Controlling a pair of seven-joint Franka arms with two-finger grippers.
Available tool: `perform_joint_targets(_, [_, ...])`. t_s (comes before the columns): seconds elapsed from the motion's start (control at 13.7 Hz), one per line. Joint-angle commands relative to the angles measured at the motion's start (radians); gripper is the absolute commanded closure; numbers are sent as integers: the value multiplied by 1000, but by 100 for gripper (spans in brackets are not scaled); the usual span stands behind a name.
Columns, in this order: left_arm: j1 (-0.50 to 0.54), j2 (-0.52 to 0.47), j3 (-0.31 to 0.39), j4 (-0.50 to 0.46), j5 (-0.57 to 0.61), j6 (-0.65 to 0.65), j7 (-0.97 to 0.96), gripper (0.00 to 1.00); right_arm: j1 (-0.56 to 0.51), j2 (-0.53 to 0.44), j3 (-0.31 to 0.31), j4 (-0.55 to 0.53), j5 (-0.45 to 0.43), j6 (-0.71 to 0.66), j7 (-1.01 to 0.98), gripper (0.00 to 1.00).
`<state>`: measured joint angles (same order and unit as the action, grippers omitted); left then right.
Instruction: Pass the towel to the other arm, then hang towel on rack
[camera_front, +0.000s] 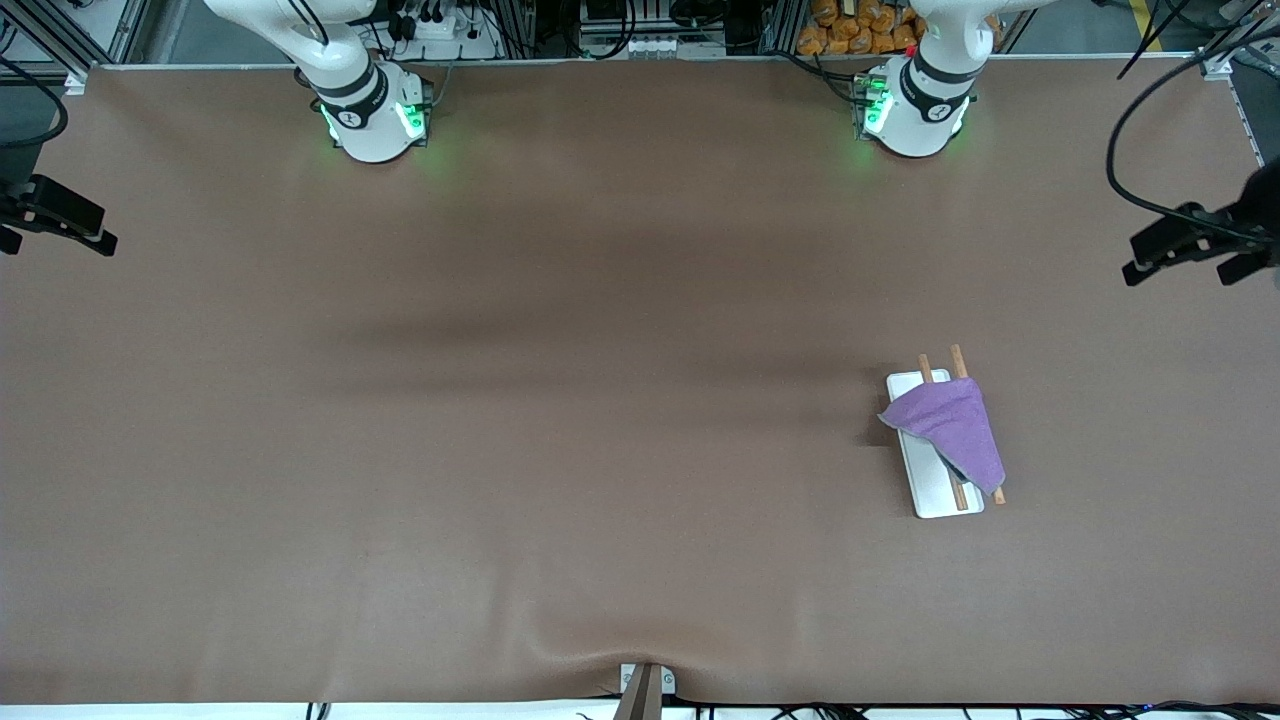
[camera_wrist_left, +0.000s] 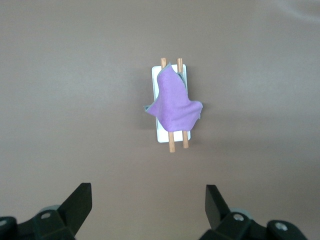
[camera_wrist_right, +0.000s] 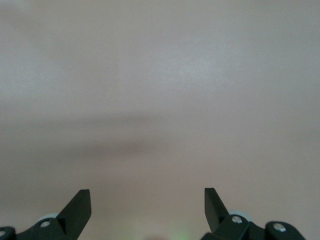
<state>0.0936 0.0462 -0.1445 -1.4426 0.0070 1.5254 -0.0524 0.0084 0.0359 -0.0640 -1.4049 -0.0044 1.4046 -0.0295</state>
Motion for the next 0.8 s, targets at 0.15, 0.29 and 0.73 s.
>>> perform_joint_targets(0.15, [-43, -46, 33, -45, 30, -16, -36, 0, -24, -4, 18, 10, 23, 5, 11, 0])
perform_joint_targets(0.29, [-44, -68, 26, -64, 31, -18, -52, 0, -22, -4, 18, 12, 23, 5, 11, 0])
perform_joint_targets(0.73, [-51, -80, 26, -68, 36, -47, -52, 0, -22, -2, 18, 12, 23, 2, 11, 0])
